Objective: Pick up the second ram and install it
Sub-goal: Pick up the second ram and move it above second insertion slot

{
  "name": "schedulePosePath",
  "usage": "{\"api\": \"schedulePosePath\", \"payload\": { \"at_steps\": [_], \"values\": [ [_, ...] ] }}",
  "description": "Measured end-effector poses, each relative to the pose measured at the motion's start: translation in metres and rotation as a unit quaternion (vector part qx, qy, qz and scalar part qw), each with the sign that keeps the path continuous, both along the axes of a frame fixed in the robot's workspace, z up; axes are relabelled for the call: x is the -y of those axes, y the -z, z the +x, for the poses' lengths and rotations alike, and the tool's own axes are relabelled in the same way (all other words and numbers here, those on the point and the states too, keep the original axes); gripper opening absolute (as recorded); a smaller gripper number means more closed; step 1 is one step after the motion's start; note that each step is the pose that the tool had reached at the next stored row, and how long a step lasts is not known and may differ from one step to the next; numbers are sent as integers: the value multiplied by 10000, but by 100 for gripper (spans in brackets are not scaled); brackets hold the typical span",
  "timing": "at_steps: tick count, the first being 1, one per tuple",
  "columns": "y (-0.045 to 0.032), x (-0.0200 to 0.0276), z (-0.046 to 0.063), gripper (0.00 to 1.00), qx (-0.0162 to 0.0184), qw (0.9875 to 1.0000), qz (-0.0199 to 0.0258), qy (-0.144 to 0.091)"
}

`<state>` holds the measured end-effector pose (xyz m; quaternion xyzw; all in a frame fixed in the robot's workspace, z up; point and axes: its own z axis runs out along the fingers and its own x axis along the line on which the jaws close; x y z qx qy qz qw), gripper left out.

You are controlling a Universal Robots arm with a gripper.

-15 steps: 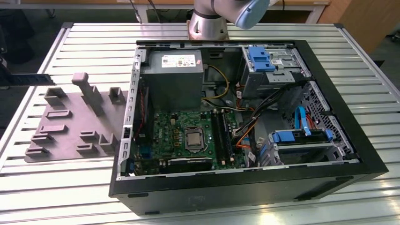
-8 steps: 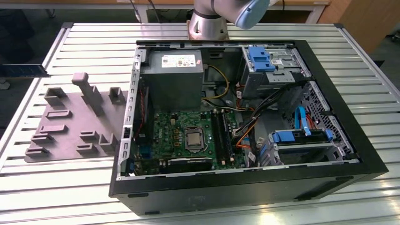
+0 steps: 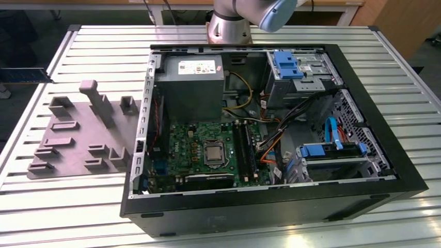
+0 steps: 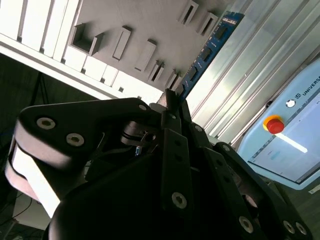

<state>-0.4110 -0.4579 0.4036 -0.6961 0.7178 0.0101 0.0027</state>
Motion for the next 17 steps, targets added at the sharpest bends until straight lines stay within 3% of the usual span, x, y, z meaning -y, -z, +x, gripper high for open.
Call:
{"api": "schedulePosePath", "payload": {
  "at_steps": [17],
  "values": [
    [1, -1, 403, 14, 0, 10000, 0, 0]
  ]
}}
